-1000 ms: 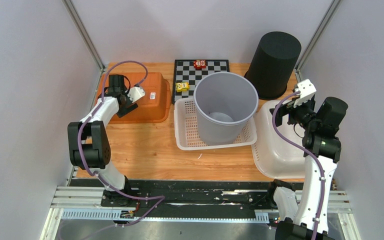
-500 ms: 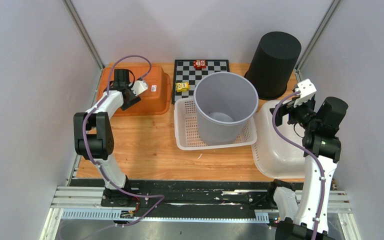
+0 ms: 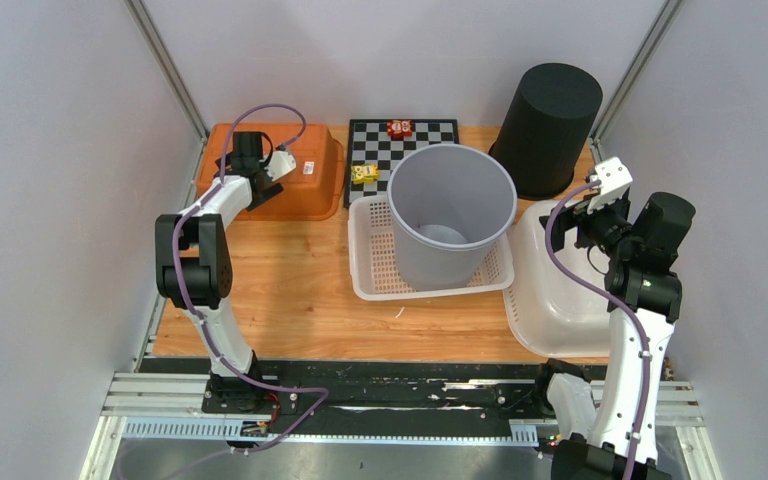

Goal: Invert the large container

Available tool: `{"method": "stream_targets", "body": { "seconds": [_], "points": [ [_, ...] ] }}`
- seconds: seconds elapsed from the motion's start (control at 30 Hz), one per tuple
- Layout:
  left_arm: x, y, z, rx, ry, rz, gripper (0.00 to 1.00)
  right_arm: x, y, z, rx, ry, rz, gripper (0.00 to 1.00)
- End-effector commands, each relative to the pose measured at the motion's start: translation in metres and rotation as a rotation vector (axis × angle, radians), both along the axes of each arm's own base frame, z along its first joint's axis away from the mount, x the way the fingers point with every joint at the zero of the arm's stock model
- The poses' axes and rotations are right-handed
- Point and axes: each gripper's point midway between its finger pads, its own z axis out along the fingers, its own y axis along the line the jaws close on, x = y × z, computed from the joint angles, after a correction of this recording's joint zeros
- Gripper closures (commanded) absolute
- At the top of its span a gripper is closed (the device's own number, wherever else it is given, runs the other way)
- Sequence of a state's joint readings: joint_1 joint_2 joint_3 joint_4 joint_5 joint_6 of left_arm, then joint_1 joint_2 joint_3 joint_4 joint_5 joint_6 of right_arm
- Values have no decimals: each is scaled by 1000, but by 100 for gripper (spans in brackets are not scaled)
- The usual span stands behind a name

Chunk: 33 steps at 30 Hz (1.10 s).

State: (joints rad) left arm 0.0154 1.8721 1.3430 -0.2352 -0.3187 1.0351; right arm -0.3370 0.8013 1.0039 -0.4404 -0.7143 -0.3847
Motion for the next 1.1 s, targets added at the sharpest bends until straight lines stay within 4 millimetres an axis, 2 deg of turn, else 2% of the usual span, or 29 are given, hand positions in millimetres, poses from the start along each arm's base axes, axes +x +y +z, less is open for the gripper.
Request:
{"method": "stream_targets", "body": {
  "seconds": [0.0, 0.13, 0.37, 0.73, 1.07],
  "points": [
    [23, 5, 21, 43, -95, 16, 3, 2, -3, 3, 10, -13, -8, 0],
    [31, -14, 23, 17, -99, 6, 3, 1, -3, 3, 9, -14, -10, 0],
    [25, -43, 16, -23, -75, -26, 3, 2, -3, 3, 7, -15, -11, 0],
    [26, -73, 10, -115, -54, -11, 3, 2, -3, 2, 7, -14, -10, 0],
    [30, -105, -8, -153, -30, -12, 3, 2, -3, 3, 6, -16, -10, 0]
  ]
}}
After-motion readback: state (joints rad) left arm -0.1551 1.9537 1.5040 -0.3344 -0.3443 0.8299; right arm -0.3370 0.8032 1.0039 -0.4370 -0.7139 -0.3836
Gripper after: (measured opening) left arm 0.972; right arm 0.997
